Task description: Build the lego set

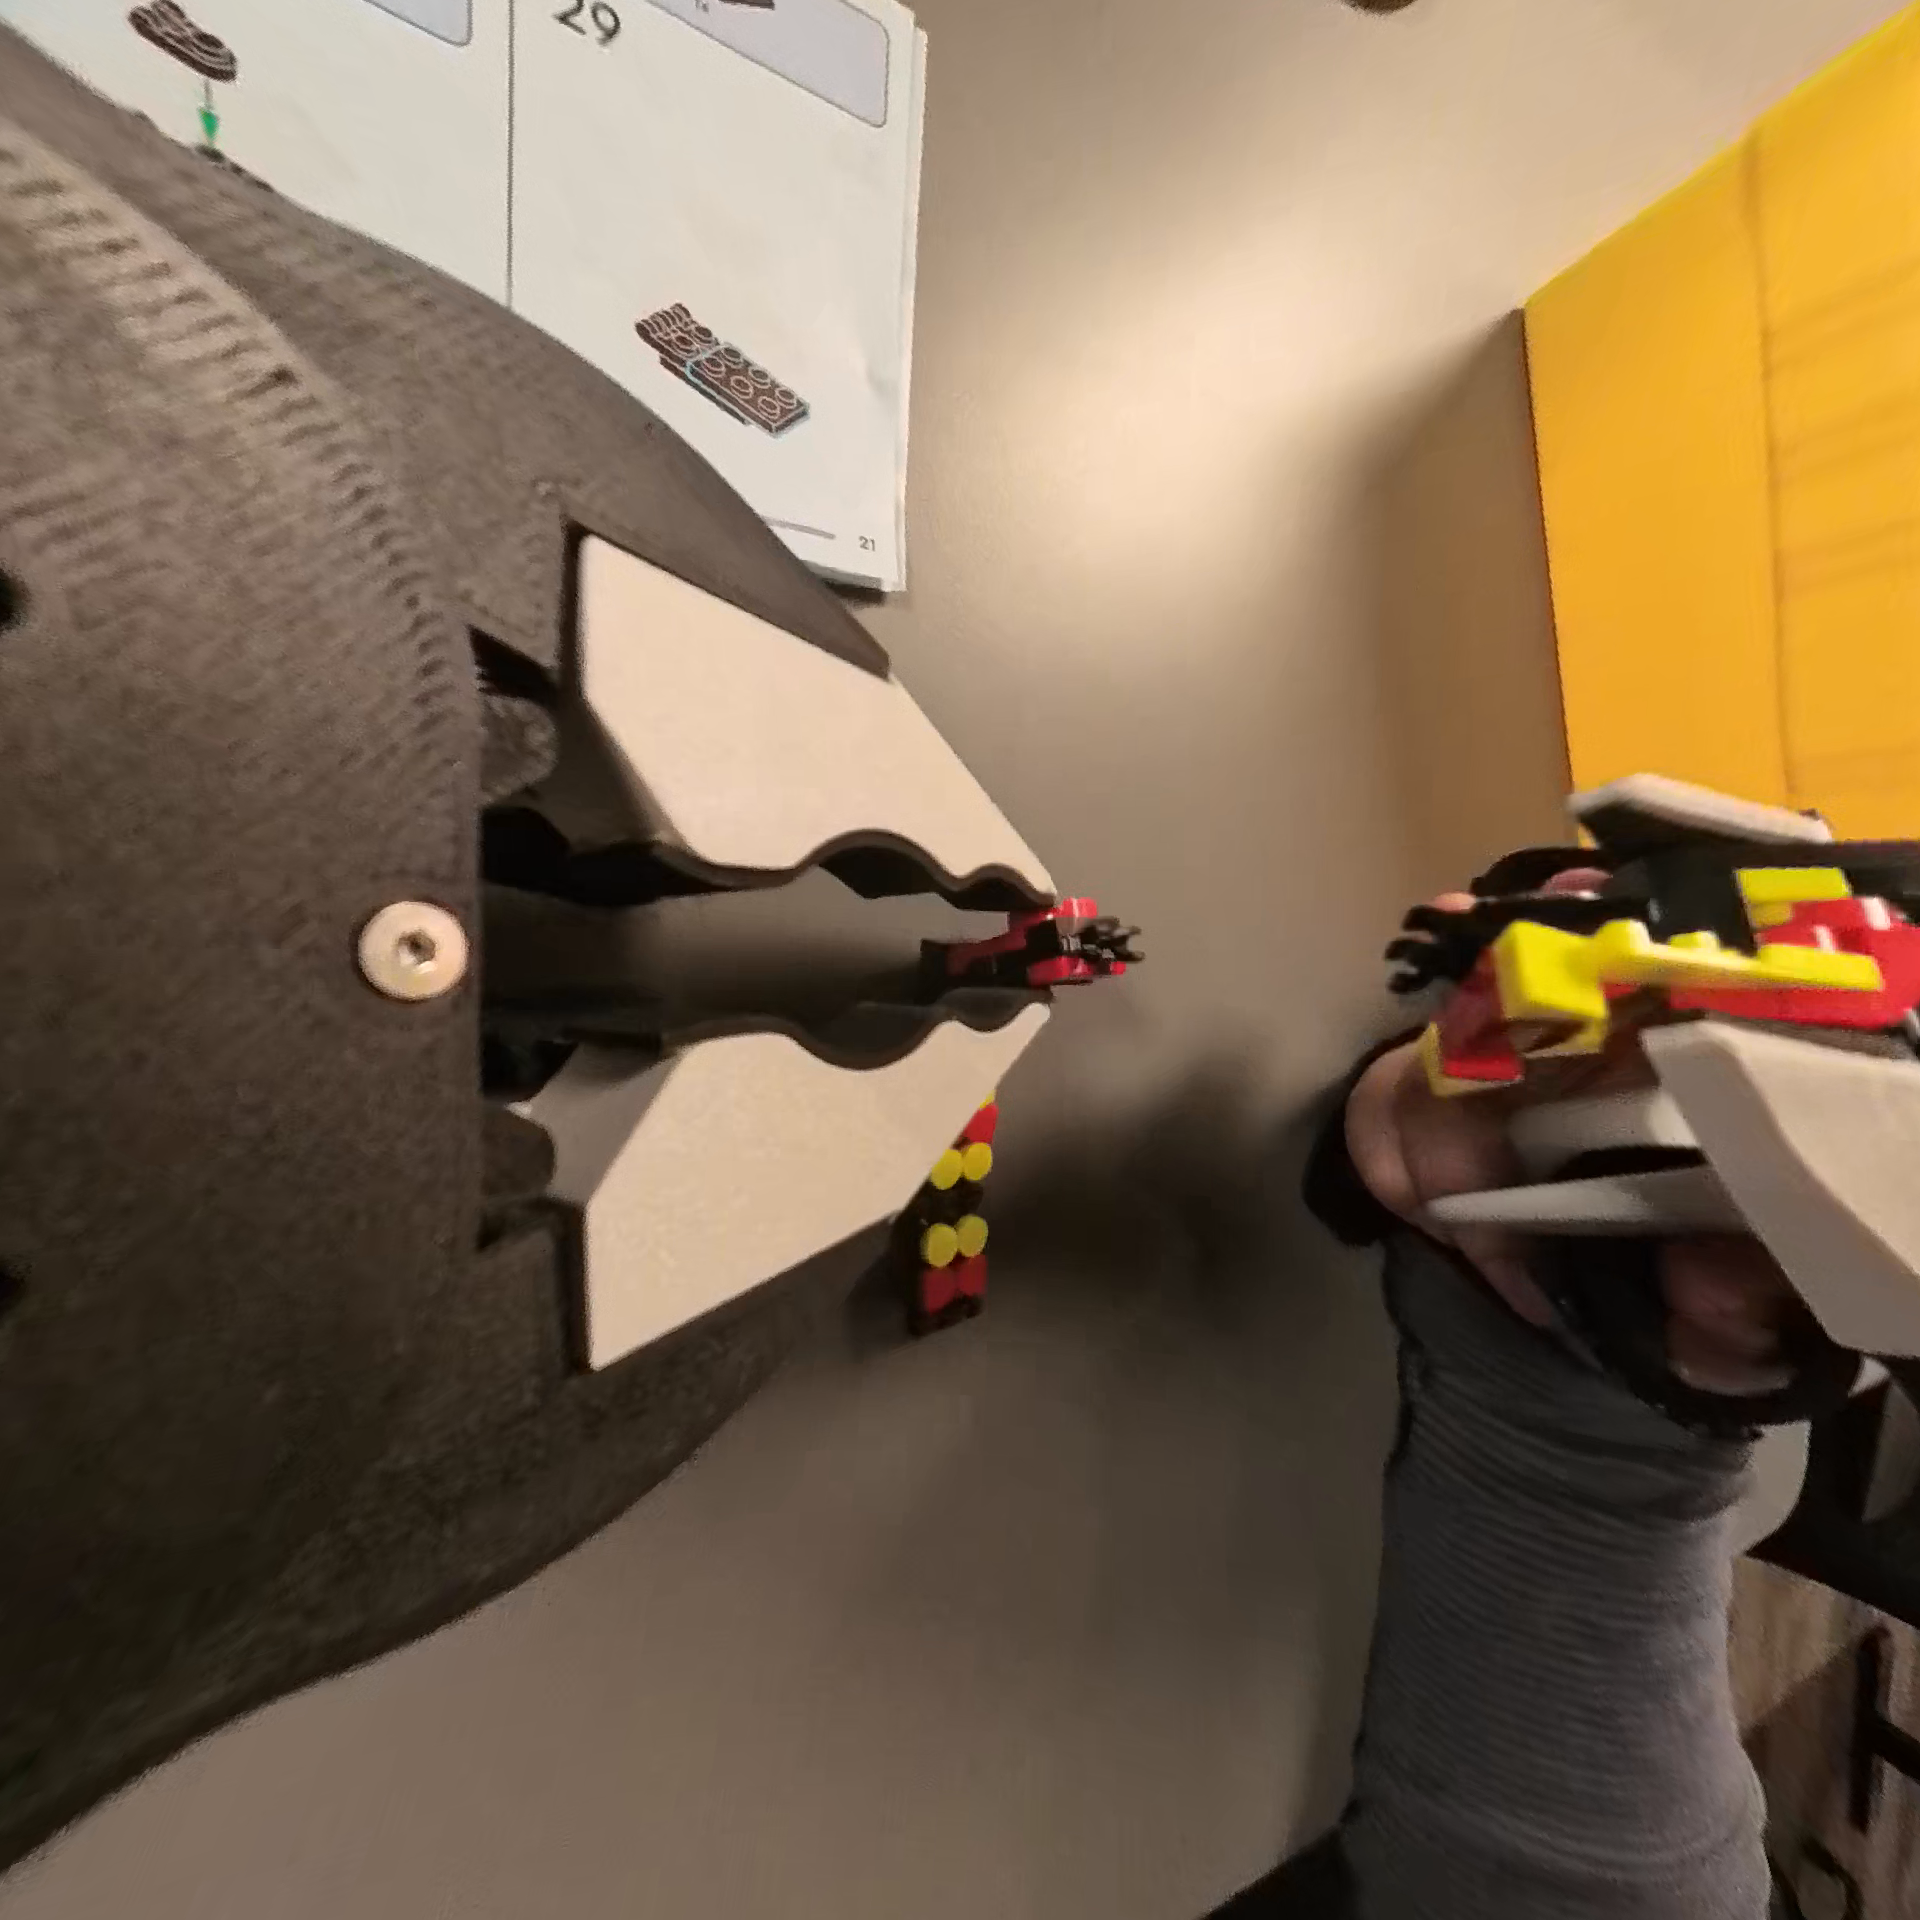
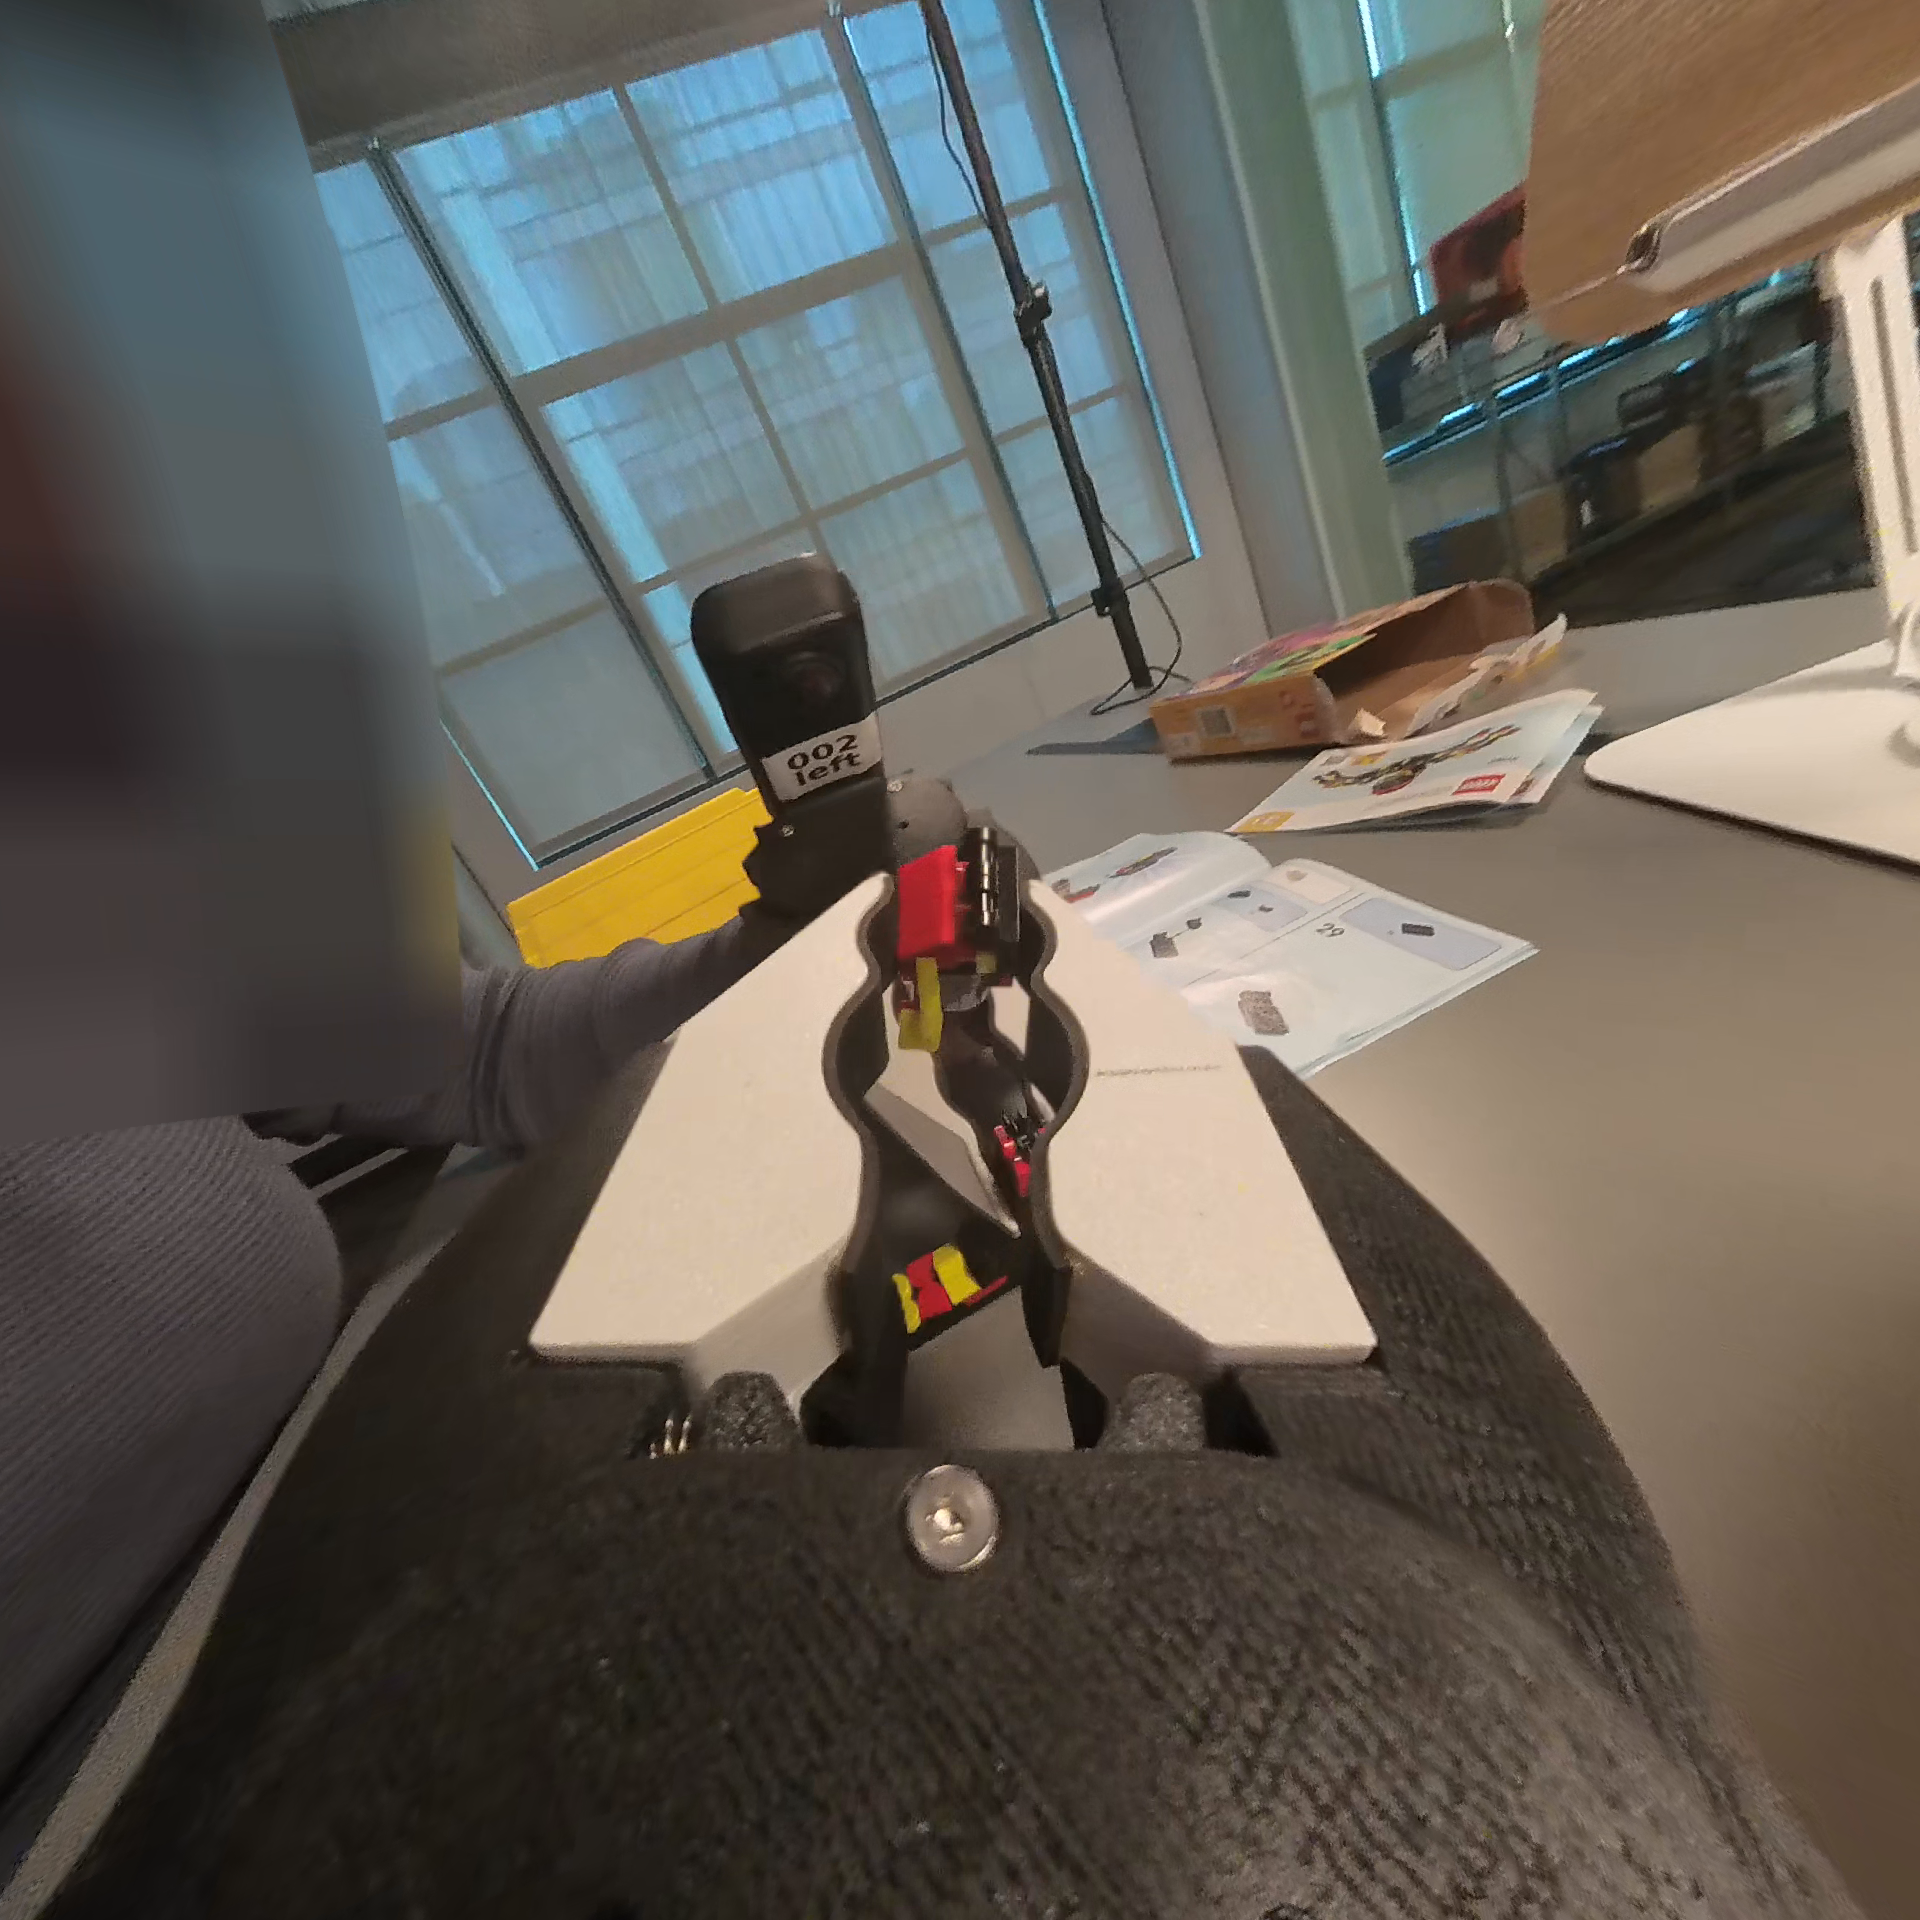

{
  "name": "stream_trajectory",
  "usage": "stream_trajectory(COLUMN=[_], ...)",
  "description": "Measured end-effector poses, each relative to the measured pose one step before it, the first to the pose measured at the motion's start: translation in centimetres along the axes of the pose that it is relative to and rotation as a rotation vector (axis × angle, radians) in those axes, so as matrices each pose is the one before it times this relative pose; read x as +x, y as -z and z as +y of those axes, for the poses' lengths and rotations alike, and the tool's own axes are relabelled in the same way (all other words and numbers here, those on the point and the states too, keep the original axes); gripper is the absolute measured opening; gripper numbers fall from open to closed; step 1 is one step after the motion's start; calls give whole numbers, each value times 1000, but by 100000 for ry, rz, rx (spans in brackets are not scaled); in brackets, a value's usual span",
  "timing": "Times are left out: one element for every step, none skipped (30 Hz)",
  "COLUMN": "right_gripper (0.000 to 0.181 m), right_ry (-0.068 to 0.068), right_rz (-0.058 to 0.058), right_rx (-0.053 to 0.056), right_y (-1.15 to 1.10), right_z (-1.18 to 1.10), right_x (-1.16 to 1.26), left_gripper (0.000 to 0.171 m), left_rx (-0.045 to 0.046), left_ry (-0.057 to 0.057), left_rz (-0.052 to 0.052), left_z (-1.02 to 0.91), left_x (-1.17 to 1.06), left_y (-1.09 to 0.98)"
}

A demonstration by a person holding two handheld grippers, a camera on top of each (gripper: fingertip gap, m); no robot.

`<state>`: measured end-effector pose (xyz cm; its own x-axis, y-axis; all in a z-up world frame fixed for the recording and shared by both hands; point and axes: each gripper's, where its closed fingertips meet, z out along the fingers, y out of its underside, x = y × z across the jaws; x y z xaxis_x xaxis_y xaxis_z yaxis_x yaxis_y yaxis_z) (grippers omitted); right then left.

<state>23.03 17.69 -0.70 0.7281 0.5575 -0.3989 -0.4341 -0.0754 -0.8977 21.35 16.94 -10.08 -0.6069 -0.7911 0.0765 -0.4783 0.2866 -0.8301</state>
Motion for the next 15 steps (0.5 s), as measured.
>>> stream_trajectory(right_gripper=[20,20,20,20,20,20,20,20,20,20,20,19,19,19,19], right_ry=[868,695,404,130,162,180,46,8,0,-18,-51,-90,-131,-184,-164], right_rz=[463,438,141,2,154,92,-73,-84,-7,13,-47,-108,-116,-129,-120], right_rx=[1152,969,425,78,198,263,60,-25,5,9,10,89,148,93,29], right_y=[65,47,16,6,6,23,7,4,0,-1,10,4,5,3,5], right_z=[-148,-118,-57,-6,-22,-35,-3,13,-1,-1,8,-3,-16,1,1], right_x=[1,12,-9,-9,9,-2,-25,-7,-1,1,-12,-23,-20,-16,-17], left_gripper=[13,14,14,14,15,15,16,16,17,17,17,18,18,18,20], left_rx=[37,-102,-349,-537,-611,-613,-446,-466,-459,22,22,-606,-437,96,187], left_ry=[-976,-919,-766,-932,-1022,-1247,-1527,-1438,-1474,-1260,-818,-66,583,430,276], left_rz=[-1536,-1635,-2253,-2478,-2893,-3064,-3065,-3379,-3010,-2499,-961,398,-10,-315,-108], left_z=[21,60,104,137,144,134,104,101,106,38,28,118,96,16,12], left_x=[-53,-45,-94,-98,-123,-96,-79,-86,-45,31,179,300,162,70,76], left_y=[27,54,74,53,50,54,57,63,75,110,116,79,65,94,78])
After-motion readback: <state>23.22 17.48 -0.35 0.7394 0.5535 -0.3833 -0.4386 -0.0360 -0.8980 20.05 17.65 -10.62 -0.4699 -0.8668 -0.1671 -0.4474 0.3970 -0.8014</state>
